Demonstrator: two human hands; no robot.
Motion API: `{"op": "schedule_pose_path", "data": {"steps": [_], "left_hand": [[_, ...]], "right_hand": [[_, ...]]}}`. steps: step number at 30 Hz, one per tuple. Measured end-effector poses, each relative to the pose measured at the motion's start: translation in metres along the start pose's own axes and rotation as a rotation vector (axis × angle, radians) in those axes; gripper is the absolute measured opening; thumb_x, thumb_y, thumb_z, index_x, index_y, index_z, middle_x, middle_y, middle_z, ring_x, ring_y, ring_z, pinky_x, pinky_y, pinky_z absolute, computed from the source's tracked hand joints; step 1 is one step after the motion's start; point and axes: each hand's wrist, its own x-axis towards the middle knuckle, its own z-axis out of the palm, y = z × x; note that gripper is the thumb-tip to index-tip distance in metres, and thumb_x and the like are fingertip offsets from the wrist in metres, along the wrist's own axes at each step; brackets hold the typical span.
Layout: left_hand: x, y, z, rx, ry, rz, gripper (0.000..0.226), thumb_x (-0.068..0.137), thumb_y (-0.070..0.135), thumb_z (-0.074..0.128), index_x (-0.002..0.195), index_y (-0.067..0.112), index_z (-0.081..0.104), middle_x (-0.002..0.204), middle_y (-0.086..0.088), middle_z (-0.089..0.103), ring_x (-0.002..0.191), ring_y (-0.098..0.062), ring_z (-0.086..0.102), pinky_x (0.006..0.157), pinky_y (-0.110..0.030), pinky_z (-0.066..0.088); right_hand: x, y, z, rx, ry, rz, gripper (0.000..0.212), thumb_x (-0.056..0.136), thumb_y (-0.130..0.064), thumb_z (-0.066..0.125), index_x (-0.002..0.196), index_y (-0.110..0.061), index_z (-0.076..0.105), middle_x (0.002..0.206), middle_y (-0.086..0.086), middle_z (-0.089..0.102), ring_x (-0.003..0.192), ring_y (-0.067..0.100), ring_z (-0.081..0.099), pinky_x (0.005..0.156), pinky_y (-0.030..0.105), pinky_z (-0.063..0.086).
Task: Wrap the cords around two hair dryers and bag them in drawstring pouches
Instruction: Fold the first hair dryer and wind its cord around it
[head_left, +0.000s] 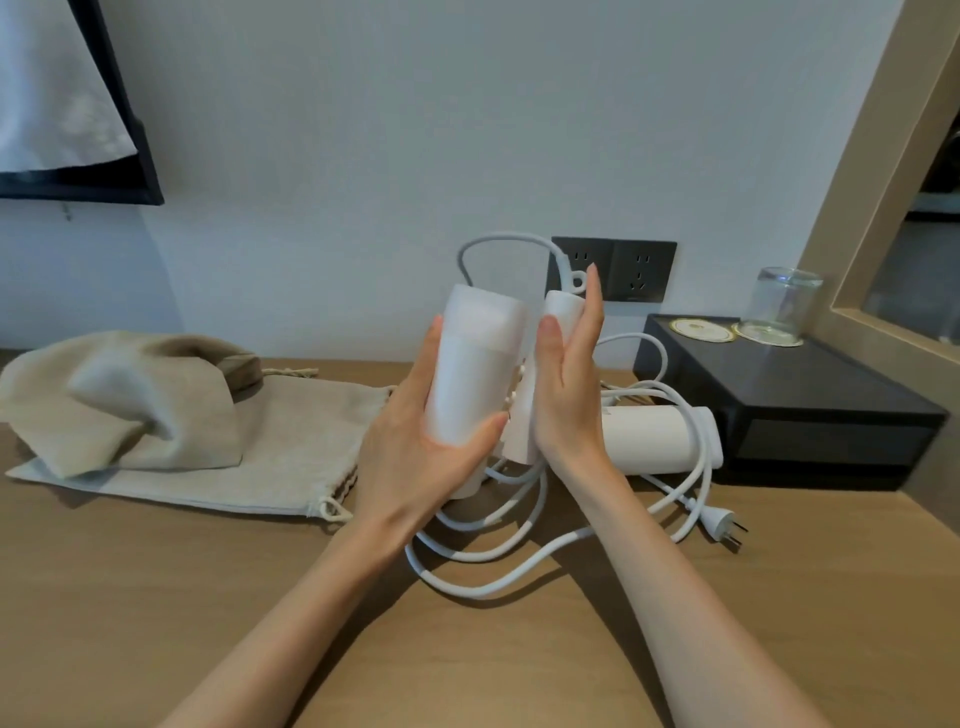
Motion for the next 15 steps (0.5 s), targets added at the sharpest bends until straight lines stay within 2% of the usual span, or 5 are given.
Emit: {"op": "schedule_pose_path", "data": {"steps": [3, 5, 9, 13, 15], "left_hand": [[0.001, -0.001, -0.004, 0.004, -0.006, 0.009, 0.095, 0.071, 0.067, 0.056, 0.145, 0.049, 0.000, 0.141, 0.005, 0.046, 0.101, -0.007, 0.050, 0.080, -0.029, 0.048], [0.003, -0.003, -0.007, 0.007, 0.002, -0.001, 0.096, 0.069, 0.069, 0.056, 0.146, 0.049, 0.003, 0.143, 0.008, 0.043, 0.102, -0.004, 0.048, 0.079, -0.025, 0.043], [0.008, -0.003, -0.007, -0.234, -0.046, -0.078, 0.100, 0.064, 0.063, 0.070, 0.144, 0.053, 0.011, 0.140, 0.018, 0.039, 0.107, 0.003, 0.050, 0.084, -0.020, 0.045], [0.008, -0.007, -0.002, -0.486, -0.146, -0.254, 0.087, 0.061, 0.058, 0.075, 0.135, 0.056, 0.029, 0.133, 0.016, 0.043, 0.114, -0.008, 0.052, 0.088, -0.033, 0.053], [0.008, -0.006, -0.001, -0.679, -0.198, -0.356, 0.078, 0.062, 0.051, 0.081, 0.128, 0.048, 0.040, 0.129, 0.008, 0.046, 0.107, -0.016, 0.060, 0.080, -0.038, 0.057]], "right_hand": [[0.000, 0.000, 0.000, -0.001, 0.001, -0.038, 0.054, 0.103, -0.027, 0.033, 0.149, -0.029, 0.004, 0.121, -0.044, 0.020, 0.098, -0.027, 0.045, 0.077, 0.004, 0.042], [-0.003, -0.002, 0.004, 0.052, 0.018, -0.052, 0.053, 0.103, -0.025, 0.036, 0.146, -0.033, 0.006, 0.129, -0.038, 0.023, 0.109, -0.017, 0.047, 0.088, 0.010, 0.045], [-0.007, -0.011, 0.010, 0.167, 0.250, -0.108, 0.048, 0.101, -0.024, 0.038, 0.141, -0.033, 0.014, 0.147, -0.019, 0.020, 0.136, 0.000, 0.031, 0.107, 0.018, 0.036], [-0.002, -0.011, 0.000, 0.215, 0.463, -0.105, 0.046, 0.098, -0.030, 0.039, 0.139, -0.037, 0.018, 0.155, 0.004, 0.020, 0.135, 0.024, 0.037, 0.106, 0.049, 0.041], [0.000, -0.013, -0.001, 0.214, 0.496, -0.087, 0.046, 0.097, -0.036, 0.041, 0.135, -0.048, 0.019, 0.154, 0.006, 0.021, 0.132, 0.030, 0.040, 0.101, 0.056, 0.042]]}}
